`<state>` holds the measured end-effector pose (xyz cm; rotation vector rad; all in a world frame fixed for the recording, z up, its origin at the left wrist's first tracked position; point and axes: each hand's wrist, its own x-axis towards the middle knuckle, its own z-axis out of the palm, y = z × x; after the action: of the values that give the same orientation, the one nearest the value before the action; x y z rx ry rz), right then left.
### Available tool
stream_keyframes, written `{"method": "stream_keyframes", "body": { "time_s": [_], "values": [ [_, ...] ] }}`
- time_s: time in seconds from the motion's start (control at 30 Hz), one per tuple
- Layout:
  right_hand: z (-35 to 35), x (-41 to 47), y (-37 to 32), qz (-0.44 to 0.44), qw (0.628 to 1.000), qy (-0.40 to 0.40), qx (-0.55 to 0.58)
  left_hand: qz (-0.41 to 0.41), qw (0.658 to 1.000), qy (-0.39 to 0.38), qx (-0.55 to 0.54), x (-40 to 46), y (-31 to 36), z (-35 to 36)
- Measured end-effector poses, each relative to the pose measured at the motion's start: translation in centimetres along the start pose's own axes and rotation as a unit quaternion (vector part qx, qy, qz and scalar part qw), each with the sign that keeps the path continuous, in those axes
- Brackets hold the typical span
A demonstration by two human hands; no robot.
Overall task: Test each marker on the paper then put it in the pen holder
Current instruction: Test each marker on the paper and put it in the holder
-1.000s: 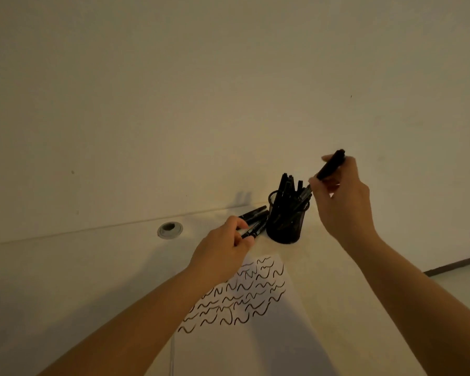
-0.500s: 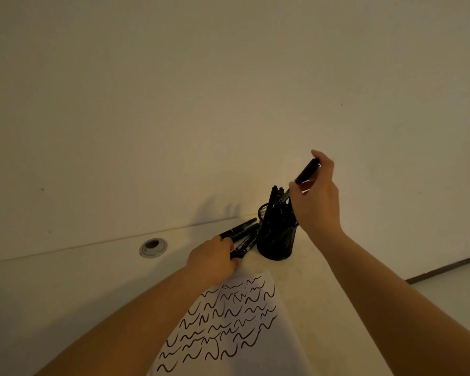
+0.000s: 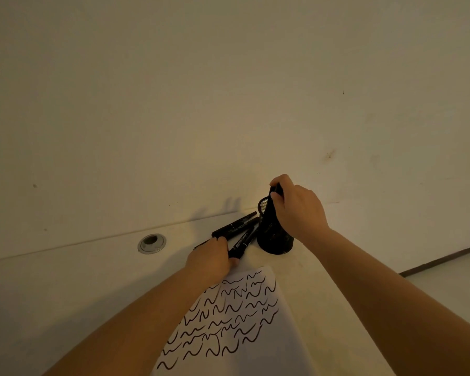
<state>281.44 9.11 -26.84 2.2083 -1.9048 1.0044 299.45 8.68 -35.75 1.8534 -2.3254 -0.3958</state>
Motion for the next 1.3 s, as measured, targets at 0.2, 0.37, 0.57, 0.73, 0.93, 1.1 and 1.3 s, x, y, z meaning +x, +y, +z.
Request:
{"method": "stream_keyframes", "body": {
  "time_s": [0.2,0.37,0.57,0.73,0.93,1.1,1.3],
  "values": [
    [1.0,0.1,0.4,-0.017,0.996,-0.001,-0.089,-0.016,0.999,0.013,-0.037,0.0,-0.1,0.0],
    [1.1,0.1,0.2,-0.007,0.996,0.003,-0.086,-0.016,0.996,0.068,-0.060,-0.3,-0.7,0.0],
    [-0.9,-1.2,-0.5,-0.026,0.997,0.039,-0.064,-0.030,0.988,0.142,-0.054,-1.9,-2.7,-1.0],
    [-2.2,-4.9,-2.6,0.025,0.991,0.045,0.122,-0.029,0.966,0.154,-0.206,-5.2,-2.9,-2.2],
    [-1.1,-10.2,-6.2,0.117,0.940,-0.122,0.295,0.044,0.936,0.141,-0.319,-11.2,-1.1,-2.5],
    [0.2,-13.9,-8.7,0.146,0.882,-0.157,0.420,0.087,0.931,0.108,-0.338,-15.8,-0.7,-1.6],
    [1.0,-16.4,-10.1,0.165,0.858,-0.170,0.457,0.102,0.942,0.081,-0.310,-18.4,-0.7,-0.8]
  ]
}}
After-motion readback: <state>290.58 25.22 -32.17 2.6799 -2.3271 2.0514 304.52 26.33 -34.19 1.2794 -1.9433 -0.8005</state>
